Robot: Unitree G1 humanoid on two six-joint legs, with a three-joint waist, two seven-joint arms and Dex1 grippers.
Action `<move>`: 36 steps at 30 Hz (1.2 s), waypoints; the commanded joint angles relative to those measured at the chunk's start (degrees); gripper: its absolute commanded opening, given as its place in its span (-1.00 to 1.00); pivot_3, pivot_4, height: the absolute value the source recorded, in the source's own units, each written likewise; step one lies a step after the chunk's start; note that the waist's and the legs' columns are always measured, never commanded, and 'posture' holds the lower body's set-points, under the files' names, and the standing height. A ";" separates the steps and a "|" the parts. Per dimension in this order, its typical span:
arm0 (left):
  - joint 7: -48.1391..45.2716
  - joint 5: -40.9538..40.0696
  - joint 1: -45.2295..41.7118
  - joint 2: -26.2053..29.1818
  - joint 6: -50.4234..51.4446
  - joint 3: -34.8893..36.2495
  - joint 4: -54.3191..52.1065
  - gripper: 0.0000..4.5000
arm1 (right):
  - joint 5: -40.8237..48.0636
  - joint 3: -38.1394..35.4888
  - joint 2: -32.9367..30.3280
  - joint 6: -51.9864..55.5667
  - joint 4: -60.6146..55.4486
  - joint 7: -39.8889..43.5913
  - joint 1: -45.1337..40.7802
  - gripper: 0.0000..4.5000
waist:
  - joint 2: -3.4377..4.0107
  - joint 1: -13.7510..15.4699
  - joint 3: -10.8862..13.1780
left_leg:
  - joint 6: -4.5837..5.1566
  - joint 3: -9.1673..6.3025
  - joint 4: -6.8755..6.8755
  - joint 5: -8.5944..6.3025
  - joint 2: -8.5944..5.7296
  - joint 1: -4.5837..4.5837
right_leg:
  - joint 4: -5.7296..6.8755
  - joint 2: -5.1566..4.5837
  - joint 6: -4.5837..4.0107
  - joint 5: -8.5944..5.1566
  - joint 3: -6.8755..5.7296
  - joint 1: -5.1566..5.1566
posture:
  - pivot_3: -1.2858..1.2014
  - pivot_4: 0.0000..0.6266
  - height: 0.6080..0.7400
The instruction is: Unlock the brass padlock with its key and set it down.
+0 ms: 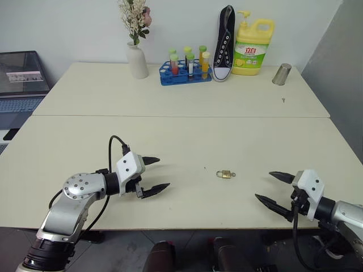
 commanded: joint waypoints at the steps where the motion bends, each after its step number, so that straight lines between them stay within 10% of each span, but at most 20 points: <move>1: -0.44 -0.38 0.18 0.48 -0.84 0.47 -0.46 1.00 | -0.32 -1.65 0.17 -2.58 0.29 0.87 0.16 0.99 | 0.00 0.00 0.00 | 0.00 0.00 0.00 0.00 0.00 0.00 | 0.00 0.00 0.00 0.00 0.00 0.00 | 0.03 -0.52 1.00; 16: -7.88 -3.37 -8.58 -1.07 2.44 -3.98 4.92 1.00 | -0.14 -1.32 0.92 -1.31 -2.25 -1.26 -0.05 0.99 | 0.02 0.02 -0.01 | 0.00 0.00 0.02 0.00 -0.02 0.00 | 0.02 0.18 0.00 0.00 -0.01 0.00 | 0.03 -0.52 1.00; 36: -8.23 13.06 -27.27 -19.01 -7.14 -24.09 24.00 1.00 | 14.21 -6.14 -0.05 27.36 -24.60 -15.40 -1.22 0.99 | -0.03 0.03 -0.04 | 0.00 -0.07 0.08 0.00 -0.07 -0.07 | 0.02 0.28 0.02 0.01 0.00 0.00 | 0.03 -0.52 1.00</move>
